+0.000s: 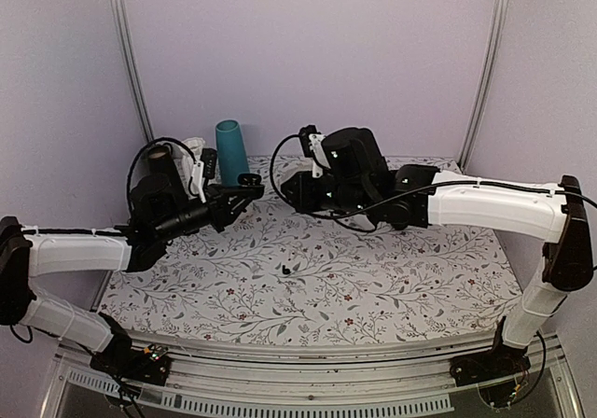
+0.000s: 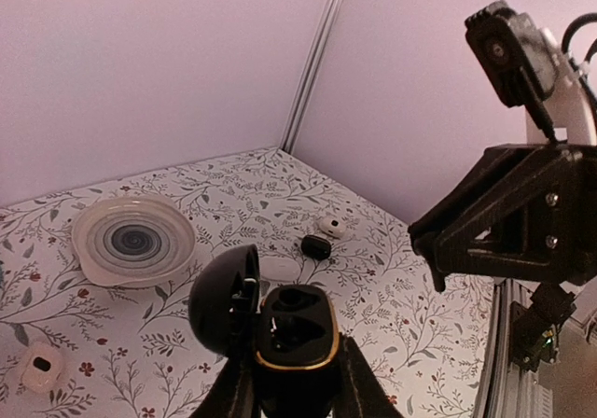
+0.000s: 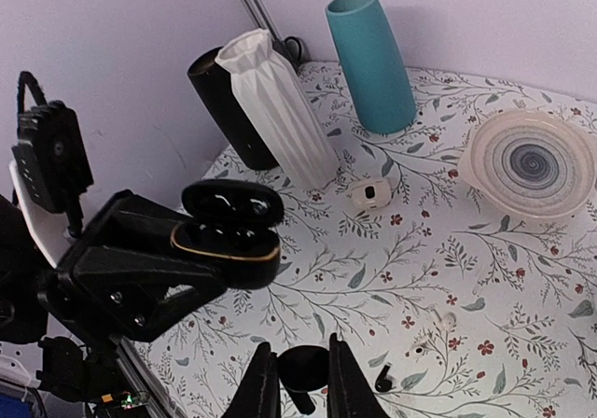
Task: Insert the wireless bluetooth earbuds into the charging case
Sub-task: Place the left earbud in the left side groove of the charging case.
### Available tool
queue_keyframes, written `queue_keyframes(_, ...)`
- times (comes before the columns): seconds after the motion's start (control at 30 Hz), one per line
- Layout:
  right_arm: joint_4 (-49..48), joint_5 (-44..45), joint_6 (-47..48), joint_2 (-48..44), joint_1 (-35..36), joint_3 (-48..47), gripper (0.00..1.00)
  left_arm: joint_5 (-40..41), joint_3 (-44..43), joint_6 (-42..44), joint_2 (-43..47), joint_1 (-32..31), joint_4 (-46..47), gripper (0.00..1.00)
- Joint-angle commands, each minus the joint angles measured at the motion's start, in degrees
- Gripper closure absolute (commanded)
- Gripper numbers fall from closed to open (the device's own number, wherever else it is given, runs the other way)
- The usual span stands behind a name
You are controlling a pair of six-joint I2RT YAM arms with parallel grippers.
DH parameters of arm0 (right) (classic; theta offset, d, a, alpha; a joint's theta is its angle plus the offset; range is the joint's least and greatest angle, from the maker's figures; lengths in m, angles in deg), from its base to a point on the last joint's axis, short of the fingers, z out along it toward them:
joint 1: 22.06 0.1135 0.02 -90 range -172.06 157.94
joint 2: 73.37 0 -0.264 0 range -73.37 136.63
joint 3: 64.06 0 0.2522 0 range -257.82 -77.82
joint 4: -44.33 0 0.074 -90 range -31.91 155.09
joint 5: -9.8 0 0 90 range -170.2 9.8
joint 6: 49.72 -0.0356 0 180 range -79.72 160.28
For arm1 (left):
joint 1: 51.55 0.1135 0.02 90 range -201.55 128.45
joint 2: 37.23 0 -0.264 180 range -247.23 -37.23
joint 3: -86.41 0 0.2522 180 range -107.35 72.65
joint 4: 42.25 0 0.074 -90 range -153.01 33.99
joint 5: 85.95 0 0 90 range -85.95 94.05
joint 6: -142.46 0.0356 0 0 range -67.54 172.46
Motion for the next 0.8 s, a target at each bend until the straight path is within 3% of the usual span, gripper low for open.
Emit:
queue_keyframes(0.0,-7.79,-0.15,1.20,-3.49,-0.13,0.35,0.93,0.45,-0.97,-0.57,-1.58,-2.35,4.62,1.00)
queue_keyframes(0.77,-21.74,-5.31,3.15,-2.79,1.20,3.66,0.93,-7.35,-6.19,2.43,-4.38,-8.58,6.28,1.00)
